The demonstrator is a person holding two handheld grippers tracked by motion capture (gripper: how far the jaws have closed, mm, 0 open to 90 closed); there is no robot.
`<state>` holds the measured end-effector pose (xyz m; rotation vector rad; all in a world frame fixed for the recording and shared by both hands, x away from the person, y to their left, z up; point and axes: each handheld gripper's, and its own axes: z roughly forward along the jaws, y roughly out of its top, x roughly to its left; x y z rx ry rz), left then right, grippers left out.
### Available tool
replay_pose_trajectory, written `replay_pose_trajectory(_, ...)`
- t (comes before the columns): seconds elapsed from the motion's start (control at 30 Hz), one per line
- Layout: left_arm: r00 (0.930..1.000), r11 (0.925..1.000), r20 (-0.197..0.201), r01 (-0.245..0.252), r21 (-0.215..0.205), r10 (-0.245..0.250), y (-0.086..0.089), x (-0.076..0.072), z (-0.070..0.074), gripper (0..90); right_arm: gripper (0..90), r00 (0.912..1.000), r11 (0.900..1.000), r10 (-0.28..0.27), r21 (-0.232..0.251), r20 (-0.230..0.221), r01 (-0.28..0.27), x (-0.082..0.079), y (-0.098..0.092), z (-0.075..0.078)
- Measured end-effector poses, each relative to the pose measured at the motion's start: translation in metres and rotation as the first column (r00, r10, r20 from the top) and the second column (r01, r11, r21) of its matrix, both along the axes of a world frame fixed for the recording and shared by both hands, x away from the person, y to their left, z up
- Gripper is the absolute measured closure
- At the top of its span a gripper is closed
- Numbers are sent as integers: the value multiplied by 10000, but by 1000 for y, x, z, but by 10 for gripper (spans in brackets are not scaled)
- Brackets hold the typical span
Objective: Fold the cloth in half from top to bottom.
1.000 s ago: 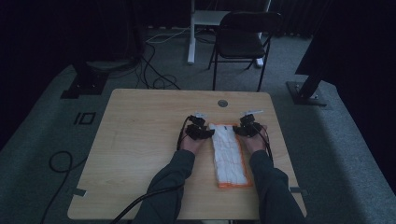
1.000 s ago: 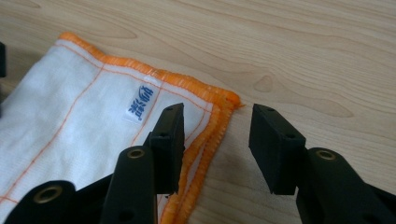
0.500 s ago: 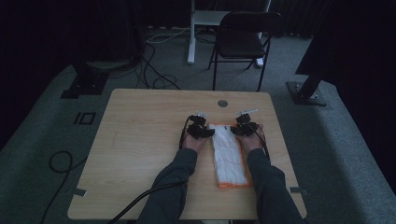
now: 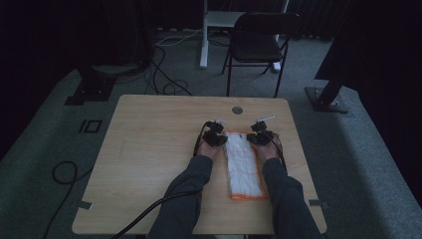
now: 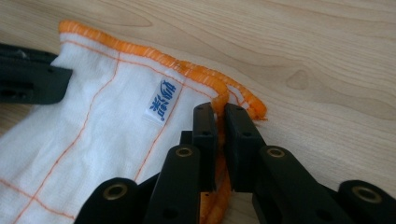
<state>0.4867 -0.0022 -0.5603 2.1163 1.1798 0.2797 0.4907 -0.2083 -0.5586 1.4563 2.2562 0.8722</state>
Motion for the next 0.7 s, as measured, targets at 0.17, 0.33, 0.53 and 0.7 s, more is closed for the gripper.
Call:
replay_pose_trajectory(0.17,9989,9996,383,-262,86,258,-2,-1,3,884,845,9999,10000,-28,39,159,27,0,-2,3)
replay_pose_trajectory(0.33,9970,9996,746,-218,-154,229,-4,-3,13,884,848,9991,9999,6,138,427,-12,-2,-5,10)
replay_pose_trajectory(0.53,9922,9996,1245,21,-269,13,-4,-3,32,884,849,9958,9988,-104,488,908,60,-4,-10,20)
replay_pose_trajectory(0.7,9870,9985,1605,172,-513,-88,-5,-6,45,883,849,9908,9973,-195,724,1337,98,-6,-16,32)
